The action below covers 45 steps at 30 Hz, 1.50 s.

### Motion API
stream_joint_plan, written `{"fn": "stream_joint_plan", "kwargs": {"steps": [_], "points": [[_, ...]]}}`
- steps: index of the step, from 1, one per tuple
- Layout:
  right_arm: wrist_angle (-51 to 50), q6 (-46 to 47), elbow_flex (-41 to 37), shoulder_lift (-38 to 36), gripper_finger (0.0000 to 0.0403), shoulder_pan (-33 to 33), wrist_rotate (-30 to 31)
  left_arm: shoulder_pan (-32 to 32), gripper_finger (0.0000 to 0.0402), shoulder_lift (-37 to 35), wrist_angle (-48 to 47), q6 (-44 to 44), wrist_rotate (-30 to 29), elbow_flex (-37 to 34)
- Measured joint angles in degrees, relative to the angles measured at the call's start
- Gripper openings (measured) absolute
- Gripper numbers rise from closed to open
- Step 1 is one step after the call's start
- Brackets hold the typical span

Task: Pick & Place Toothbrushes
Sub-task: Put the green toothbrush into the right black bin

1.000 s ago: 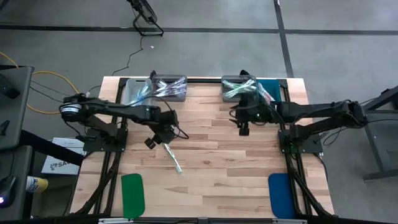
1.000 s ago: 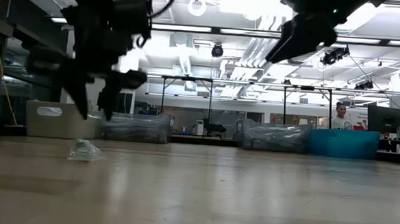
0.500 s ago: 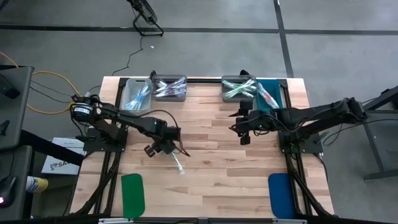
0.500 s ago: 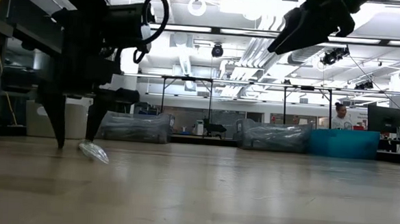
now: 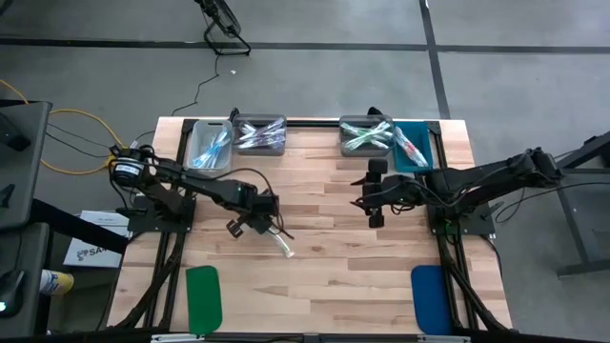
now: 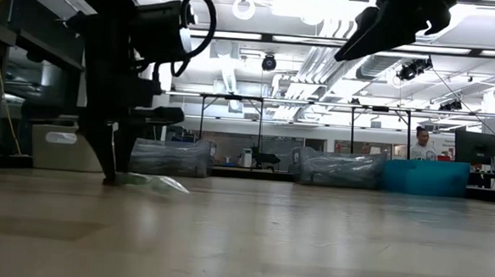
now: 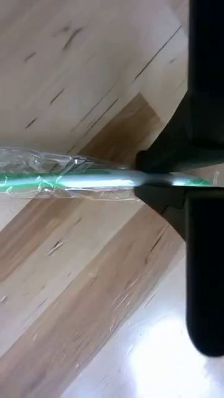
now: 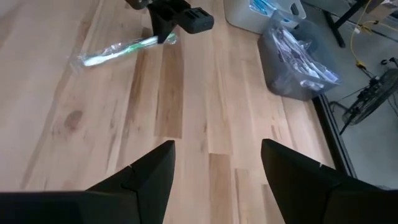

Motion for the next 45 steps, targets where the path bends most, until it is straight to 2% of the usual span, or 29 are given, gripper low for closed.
{"fn": "stream_joint_plan", "kwargs": {"steps": [8,13,19,23,27,32,35,40,45], "points": [[1.1,5.2,-0.2,2.0,0.0232,0.2,-2.0,0.1,0.0012,-1.2,5.8,2.1,-6.9,-0.3],[10.1,5.5,-3.6,8.6,0.0232,0.2,-6.4,0.0,0.0012,-4.4,15.4,4.9,-10.8,-0.1],[18.2,3.8,-4.4,16.1,0.0232,0.1,-3.0,0.9,0.0012,-9.1,28.1,7.3,-13.0,0.0],[30.7,-2.4,-4.4,20.3,0.0232,0.2,-0.2,2.0,0.0012,-10.4,36.3,8.6,-12.9,0.0],[41.9,-9.9,-4.4,22.4,0.0232,0.2,2.9,3.1,0.0012,-10.4,40.4,9.6,-12.7,0.0],[54.0,-16.5,-4.4,22.4,0.0232,0.2,1.4,4.0,0.0012,-10.4,45.5,9.4,-12.8,0.0],[57.9,-19.5,-4.4,22.4,0.0232,0.5,-0.2,4.6,0.0012,-10.5,48.0,9.8,-12.7,0.0],[60.5,-21.6,-4.4,22.4,0.0226,1.7,1.9,6.1,0.0012,-11.7,49.1,9.5,-12.6,0.0],[61.7,-23.2,-4.4,22.4,0.0185,2.4,5.6,6.5,0.0012,-12.3,49.1,9.8,-12.5,0.0]]}}
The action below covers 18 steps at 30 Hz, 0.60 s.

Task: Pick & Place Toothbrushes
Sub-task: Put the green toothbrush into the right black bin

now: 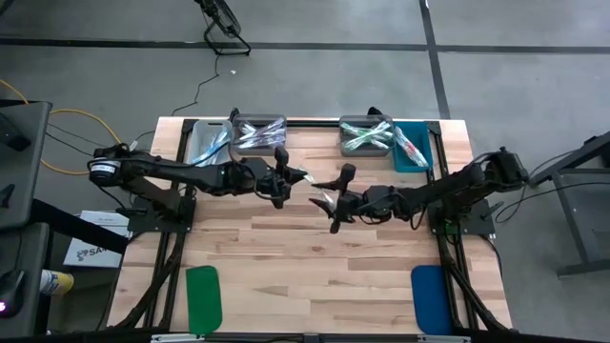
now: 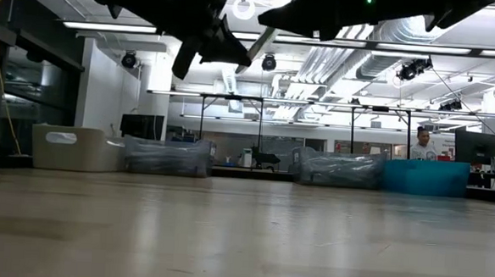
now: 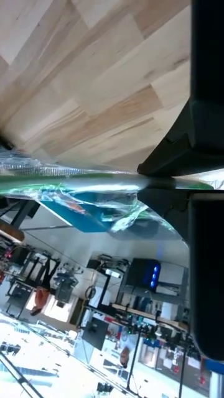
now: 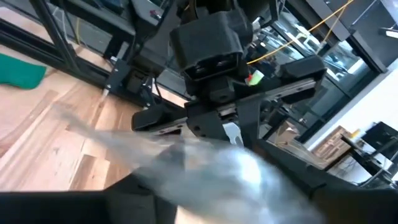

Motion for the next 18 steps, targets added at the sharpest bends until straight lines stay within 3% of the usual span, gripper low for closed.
{"fn": "stream_joint_plan", "kwargs": {"steps": [11,13,15,18], "points": [[1.7,-0.4,0.0,0.0,0.0024,-0.1,1.5,-0.1,0.0012,-0.2,-0.9,0.2,0.1,0.0],[1.7,-0.5,0.0,0.0,0.0015,0.0,1.5,-0.1,0.0012,-0.2,-0.8,0.2,0.1,0.0],[1.7,-0.4,0.0,0.0,0.0016,0.0,1.5,-0.2,0.0028,-0.2,-0.9,0.8,0.1,0.0],[1.2,-0.3,0.0,0.0,0.0014,0.0,4.6,-0.2,0.0093,-0.2,-1.3,3.5,-1.2,0.0]]}}
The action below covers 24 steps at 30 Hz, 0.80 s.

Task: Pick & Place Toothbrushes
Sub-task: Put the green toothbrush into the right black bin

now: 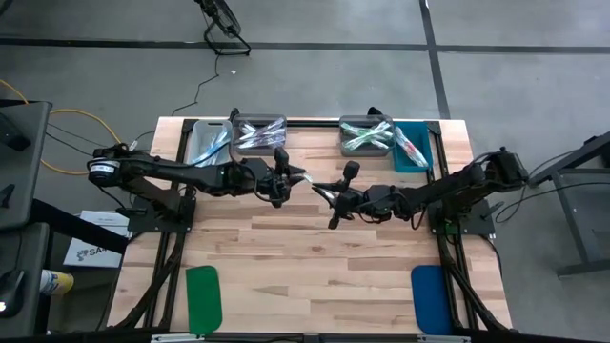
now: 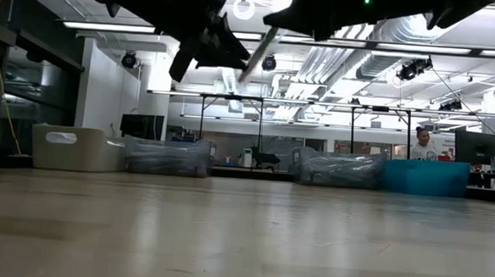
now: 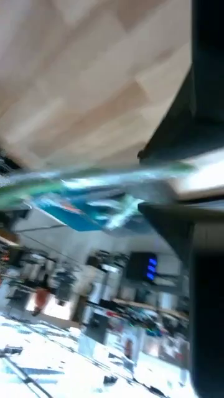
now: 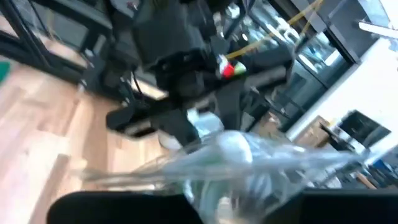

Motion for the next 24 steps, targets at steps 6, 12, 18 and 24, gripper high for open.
{"fn": "stream_joint_plan", "kwargs": {"steps": [6,12,18,24], "points": [[-9.9,-2.5,0.4,-3.5,0.0013,-1.4,10.4,0.1,0.0235,-5.0,-8.1,-2.6,-8.7,0.0],[-32.0,-7.6,3.3,-7.9,0.0013,-9.7,20.0,0.1,0.0274,-12.2,-18.1,-9.4,-9.8,0.1],[-44.3,-9.4,4.1,-8.6,0.0015,-22.9,16.7,0.0,0.0256,-17.7,-27.5,-14.4,-9.7,0.0],[-48.2,-16.0,4.2,-7.5,0.0017,-33.3,13.4,0.0,0.0233,-22.2,-29.2,-17.3,-9.3,-2.5]]}}
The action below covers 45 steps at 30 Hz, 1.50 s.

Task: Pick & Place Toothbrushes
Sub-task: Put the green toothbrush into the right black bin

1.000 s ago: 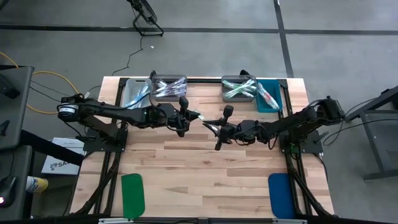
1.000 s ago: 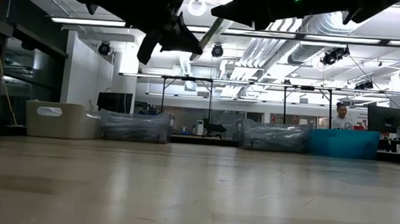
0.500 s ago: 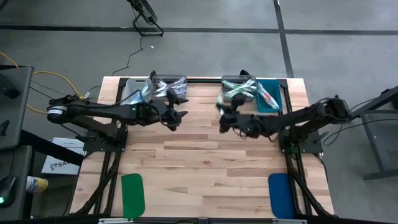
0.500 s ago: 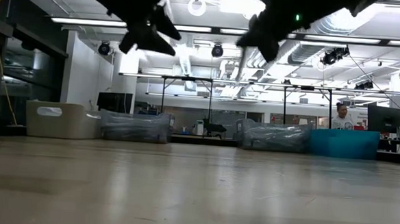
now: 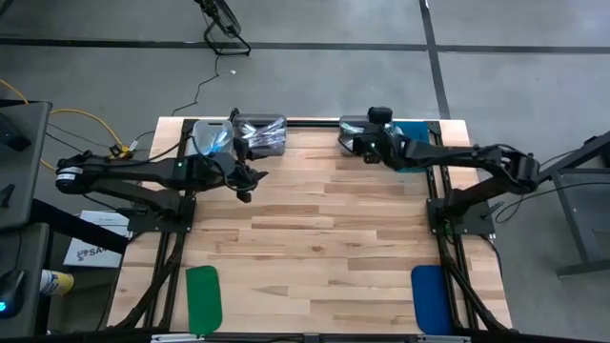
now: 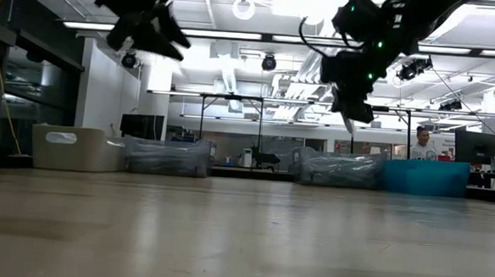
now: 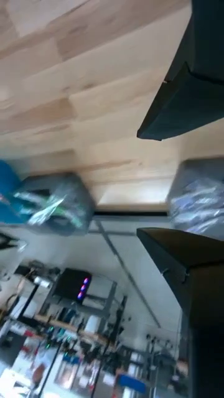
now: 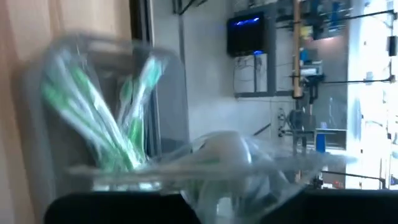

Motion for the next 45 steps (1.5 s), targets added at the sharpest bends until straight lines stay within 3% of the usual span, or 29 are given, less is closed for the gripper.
{"fn": "stream_joint_plan", "kwargs": {"steps": [4,17,26,35,45], "points": [[-1.4,-5.6,0.0,1.8,0.0018,-3.7,-3.6,0.0,0.0223,-3.2,0.6,-2.8,0.1,-4.2],[-1.5,-14.9,0.2,11.6,0.0020,-5.0,-4.7,0.0,0.0218,-11.0,4.7,-8.2,3.0,-11.1],[-2.8,-14.9,0.7,12.3,0.0026,-5.4,-4.4,0.0,0.0218,-11.1,4.9,-8.3,4.9,-11.1],[-2.6,-10.9,0.7,12.3,0.0084,-5.7,-8.1,0.0,0.0218,-11.1,4.9,-8.3,5.0,-11.1],[-1.2,-0.3,0.7,12.3,0.0136,-8.4,-13.4,0.0,0.0218,-11.1,4.8,-8.3,5.0,-11.1]]}}
